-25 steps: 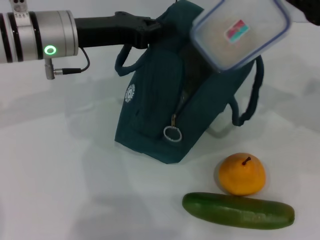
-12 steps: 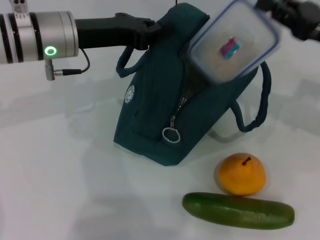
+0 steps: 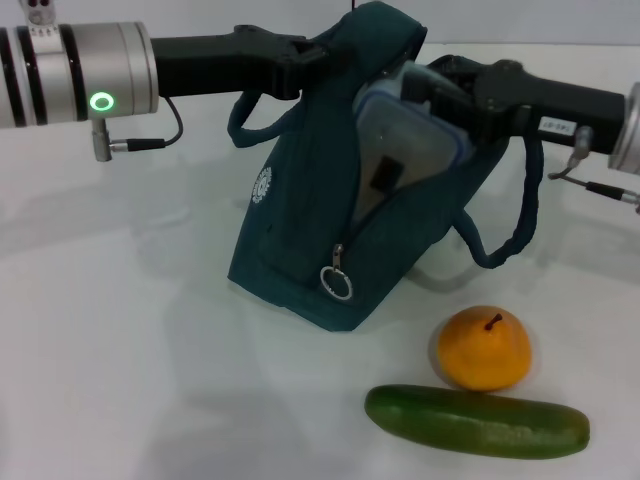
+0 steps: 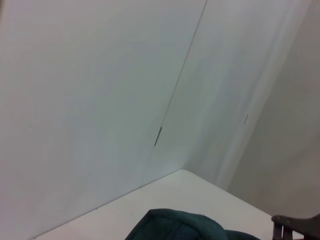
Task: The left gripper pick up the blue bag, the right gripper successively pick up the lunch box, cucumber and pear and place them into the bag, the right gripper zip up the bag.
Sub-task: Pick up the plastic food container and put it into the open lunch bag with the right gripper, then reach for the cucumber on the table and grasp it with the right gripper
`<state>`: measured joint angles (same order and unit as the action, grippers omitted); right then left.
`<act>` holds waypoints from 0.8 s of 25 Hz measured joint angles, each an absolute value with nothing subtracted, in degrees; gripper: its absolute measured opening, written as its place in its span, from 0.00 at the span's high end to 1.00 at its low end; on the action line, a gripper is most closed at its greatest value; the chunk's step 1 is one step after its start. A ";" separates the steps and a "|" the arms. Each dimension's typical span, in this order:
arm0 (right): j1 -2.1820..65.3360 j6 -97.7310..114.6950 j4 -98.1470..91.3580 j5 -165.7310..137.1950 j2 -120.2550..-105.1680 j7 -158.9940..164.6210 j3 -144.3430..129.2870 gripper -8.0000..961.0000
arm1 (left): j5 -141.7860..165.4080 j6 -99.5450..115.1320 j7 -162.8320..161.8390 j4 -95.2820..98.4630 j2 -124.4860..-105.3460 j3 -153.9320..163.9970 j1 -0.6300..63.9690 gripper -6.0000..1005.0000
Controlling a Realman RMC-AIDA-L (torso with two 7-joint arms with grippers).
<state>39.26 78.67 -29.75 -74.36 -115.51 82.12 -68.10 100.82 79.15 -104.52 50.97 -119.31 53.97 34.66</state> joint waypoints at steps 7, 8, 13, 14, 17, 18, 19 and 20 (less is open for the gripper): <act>38.82 79.93 -30.53 -72.07 -115.49 82.49 -68.90 0.79 | 100.80 79.17 -104.46 49.98 -119.38 53.77 34.43 0.95; 38.50 79.81 -30.79 -71.75 -115.48 82.49 -68.86 0.79 | 100.81 79.14 -104.42 49.76 -119.38 53.75 34.45 0.95; 37.24 79.59 -34.81 -74.28 -114.35 86.17 -69.24 0.78 | 100.81 78.65 -104.18 49.37 -119.35 53.63 34.19 0.95; 36.62 80.04 -37.44 -75.72 -113.94 87.72 -69.38 0.78 | 100.81 78.62 -104.15 49.38 -119.34 53.63 34.08 0.95; 32.47 81.51 -47.66 -79.24 -113.26 92.72 -69.13 0.52 | 101.04 78.57 -104.11 49.37 -119.32 53.61 33.94 0.95; 30.81 82.21 -51.57 -80.78 -113.15 94.52 -68.96 0.49 | 101.13 78.54 -104.08 49.36 -119.34 53.61 33.93 0.95; 29.13 83.06 -55.70 -82.67 -113.09 96.50 -68.73 0.46 | 101.14 78.53 -104.03 49.22 -119.36 53.61 33.91 0.95; 27.85 84.86 -61.00 -86.40 -112.95 99.16 -68.28 0.44 | 101.15 78.51 -103.96 48.91 -119.36 53.62 33.89 0.95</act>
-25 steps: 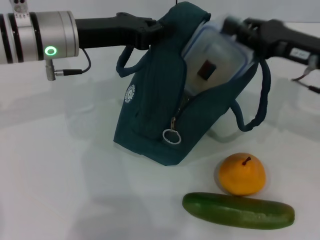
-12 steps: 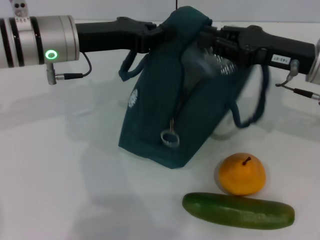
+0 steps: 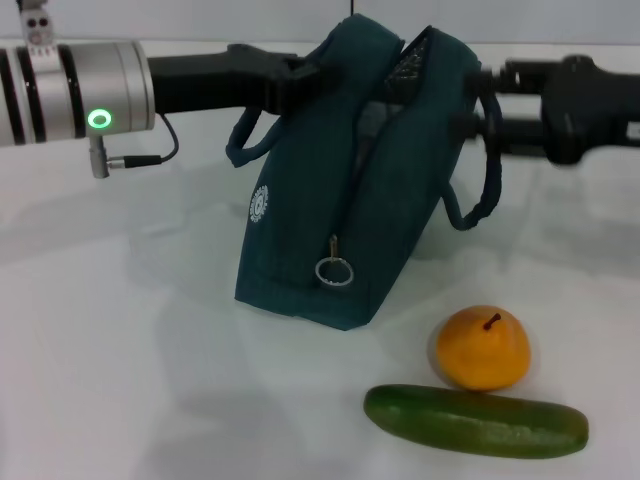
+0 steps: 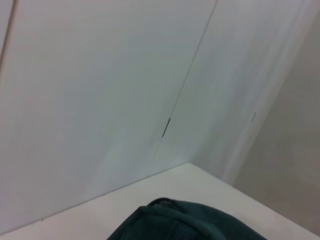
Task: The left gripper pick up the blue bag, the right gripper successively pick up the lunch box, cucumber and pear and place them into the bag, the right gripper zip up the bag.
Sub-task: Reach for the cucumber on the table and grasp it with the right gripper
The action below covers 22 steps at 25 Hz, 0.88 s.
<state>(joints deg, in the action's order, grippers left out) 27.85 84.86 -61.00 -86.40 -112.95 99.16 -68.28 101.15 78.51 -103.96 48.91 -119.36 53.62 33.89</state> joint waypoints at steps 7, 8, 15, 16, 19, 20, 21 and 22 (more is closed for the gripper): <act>26.45 95.74 -77.64 -99.73 -114.54 110.15 -61.85 0.37 | 101.36 78.48 -103.24 47.49 -119.37 53.64 33.85 0.95; 26.29 97.24 -79.11 -100.63 -114.63 111.82 -61.33 0.37 | 101.38 78.47 -102.86 47.11 -119.39 53.64 33.92 0.95; 27.94 111.48 -83.38 -108.23 -113.43 117.28 -55.32 0.27 | 101.39 78.39 -102.30 46.44 -119.40 53.74 34.46 0.95; 28.23 113.73 -83.39 -108.53 -113.27 117.23 -54.31 0.25 | 101.34 78.39 -102.30 46.44 -119.40 53.76 34.49 0.95; 28.87 120.20 -83.46 -109.74 -112.30 116.93 -51.55 0.17 | 101.23 78.37 -102.30 46.48 -119.40 53.68 34.59 0.95; 28.93 120.89 -83.47 -110.38 -112.06 116.85 -51.48 0.15 | 101.23 78.32 -102.30 46.48 -119.40 53.68 34.61 0.95; 28.94 121.35 -83.40 -111.56 -111.96 116.67 -51.87 0.12 | 101.22 78.21 -102.30 46.48 -119.41 53.72 34.66 0.95; 28.96 121.60 -83.29 -113.03 -111.92 116.39 -52.61 0.10 | 101.20 78.05 -102.30 46.47 -119.43 53.81 34.76 0.95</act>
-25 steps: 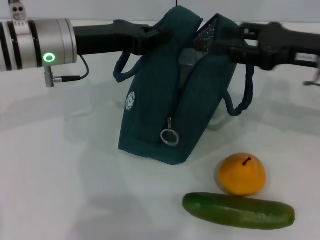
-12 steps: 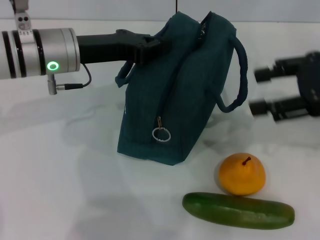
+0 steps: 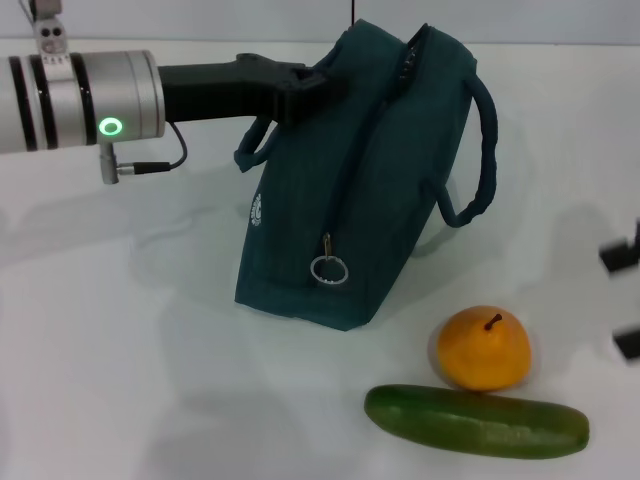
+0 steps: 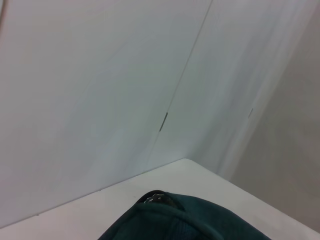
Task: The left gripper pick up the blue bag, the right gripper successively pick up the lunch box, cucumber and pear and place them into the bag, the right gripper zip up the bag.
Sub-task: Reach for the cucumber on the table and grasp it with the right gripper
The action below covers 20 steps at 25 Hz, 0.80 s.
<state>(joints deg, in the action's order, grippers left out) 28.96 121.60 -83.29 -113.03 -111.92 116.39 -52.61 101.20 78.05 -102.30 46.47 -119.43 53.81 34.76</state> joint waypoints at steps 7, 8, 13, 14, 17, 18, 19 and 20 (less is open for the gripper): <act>30.12 120.74 -82.10 -125.93 -113.84 116.16 -66.15 0.09 | 101.07 77.86 -102.30 44.99 -119.53 54.49 36.22 0.95; 30.50 120.48 -81.74 -128.40 -114.48 116.36 -68.07 0.09 | 101.07 77.85 -102.31 44.90 -119.51 54.55 36.35 0.95; 31.95 114.94 -79.91 -133.80 -115.57 120.28 -78.05 0.10 | 101.07 77.86 -102.36 44.81 -119.57 54.63 36.81 0.95; 32.17 113.64 -79.77 -133.85 -115.46 121.16 -79.55 0.10 | 101.07 77.87 -102.41 44.81 -119.57 54.65 36.83 0.95; 32.70 111.35 -79.77 -133.89 -115.58 122.48 -81.72 0.11 | 101.22 77.87 -102.41 44.81 -119.57 54.70 36.83 0.95; 32.83 110.66 -79.77 -133.91 -115.62 122.70 -82.37 0.11 | 101.24 77.87 -102.39 44.81 -119.57 54.71 36.83 0.95; 32.96 109.96 -79.77 -133.93 -115.64 122.93 -82.97 0.11 | 101.27 77.87 -102.35 44.81 -119.57 54.74 36.83 0.95; 33.16 109.21 -79.75 -133.94 -115.65 123.33 -83.88 0.12 | 101.26 77.86 -102.34 44.81 -119.56 54.75 36.83 0.95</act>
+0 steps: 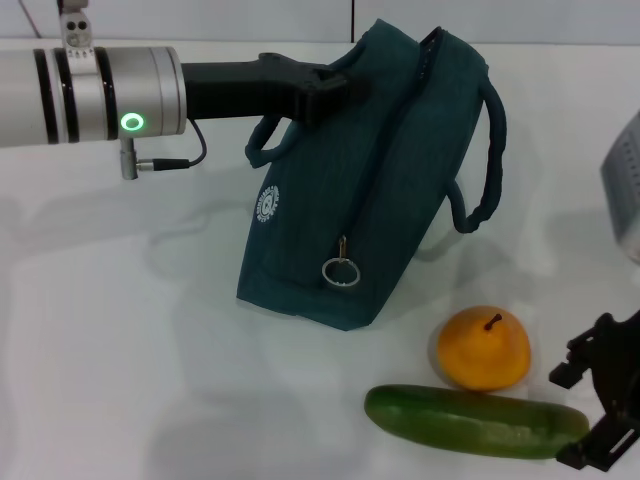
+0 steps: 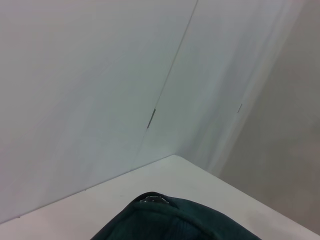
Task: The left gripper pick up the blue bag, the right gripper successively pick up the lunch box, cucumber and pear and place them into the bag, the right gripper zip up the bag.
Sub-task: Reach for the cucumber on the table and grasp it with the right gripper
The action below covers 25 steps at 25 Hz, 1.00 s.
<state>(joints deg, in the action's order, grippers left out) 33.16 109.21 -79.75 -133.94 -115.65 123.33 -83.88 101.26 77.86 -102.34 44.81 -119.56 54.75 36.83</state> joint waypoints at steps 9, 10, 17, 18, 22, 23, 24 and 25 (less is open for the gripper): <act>35.10 104.28 -75.78 -134.28 -115.77 124.28 -88.87 0.14 | 101.25 77.87 -102.30 44.83 -119.41 54.76 36.77 0.94; 35.33 103.78 -75.18 -134.50 -115.79 124.29 -89.38 0.14 | 101.27 77.87 -102.30 44.82 -119.38 54.76 36.79 0.94; 36.38 100.07 -72.49 -135.30 -115.96 124.42 -92.51 0.16 | 101.45 77.87 -102.30 44.99 -119.28 54.76 36.83 0.94; 36.46 99.67 -72.42 -135.29 -115.96 124.43 -92.96 0.16 | 101.46 77.87 -102.30 45.09 -119.28 54.76 36.83 0.94; 36.71 99.22 -72.34 -135.09 -115.99 124.48 -94.35 0.17 | 101.50 77.87 -102.30 45.28 -119.26 54.76 36.83 0.94; 36.81 99.16 -72.32 -135.02 -116.01 124.48 -94.65 0.17 | 101.51 77.87 -102.30 45.32 -119.23 54.75 36.83 0.94; 36.91 99.06 -72.29 -134.89 -116.02 124.49 -95.00 0.17 | 101.51 77.87 -102.31 45.38 -119.20 54.75 36.83 0.94; 36.91 99.06 -72.29 -134.89 -116.02 124.49 -95.00 0.17 | 101.51 77.87 -102.30 45.40 -119.19 54.75 36.83 0.94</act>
